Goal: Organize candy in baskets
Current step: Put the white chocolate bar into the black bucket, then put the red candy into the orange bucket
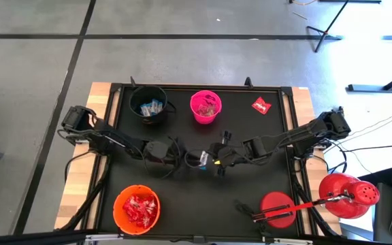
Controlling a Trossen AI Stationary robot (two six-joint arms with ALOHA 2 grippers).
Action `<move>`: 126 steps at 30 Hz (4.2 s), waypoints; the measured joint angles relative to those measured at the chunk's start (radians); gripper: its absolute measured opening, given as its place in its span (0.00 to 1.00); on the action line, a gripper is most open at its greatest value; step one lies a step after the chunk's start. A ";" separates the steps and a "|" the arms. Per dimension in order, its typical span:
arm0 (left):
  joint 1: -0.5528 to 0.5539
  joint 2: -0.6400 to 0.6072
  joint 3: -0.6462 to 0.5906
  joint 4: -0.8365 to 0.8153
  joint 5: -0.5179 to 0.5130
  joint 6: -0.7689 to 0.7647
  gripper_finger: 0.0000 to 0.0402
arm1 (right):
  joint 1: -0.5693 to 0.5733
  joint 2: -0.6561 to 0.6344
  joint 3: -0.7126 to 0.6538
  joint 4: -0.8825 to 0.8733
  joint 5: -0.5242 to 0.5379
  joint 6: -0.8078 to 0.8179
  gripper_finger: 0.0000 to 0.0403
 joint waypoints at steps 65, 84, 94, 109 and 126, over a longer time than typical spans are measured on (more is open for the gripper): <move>0.155 -0.240 -0.001 -0.323 0.070 0.146 0.02 | -0.002 -0.107 0.000 0.120 -0.226 0.022 0.47; 0.491 -0.878 0.001 -0.996 -0.312 0.314 0.02 | -0.002 -0.122 0.000 0.024 -0.246 0.075 0.47; 0.602 -0.910 0.001 -1.296 -0.315 0.255 0.03 | -0.002 -0.122 0.000 0.017 -0.245 0.076 0.47; 0.620 -0.909 0.001 -1.306 -0.317 0.229 0.27 | -0.002 -0.121 0.000 0.017 -0.244 0.078 0.47; 0.486 -0.986 0.000 -0.727 0.134 0.343 0.29 | -0.003 -0.211 0.000 -0.170 -0.090 0.102 0.47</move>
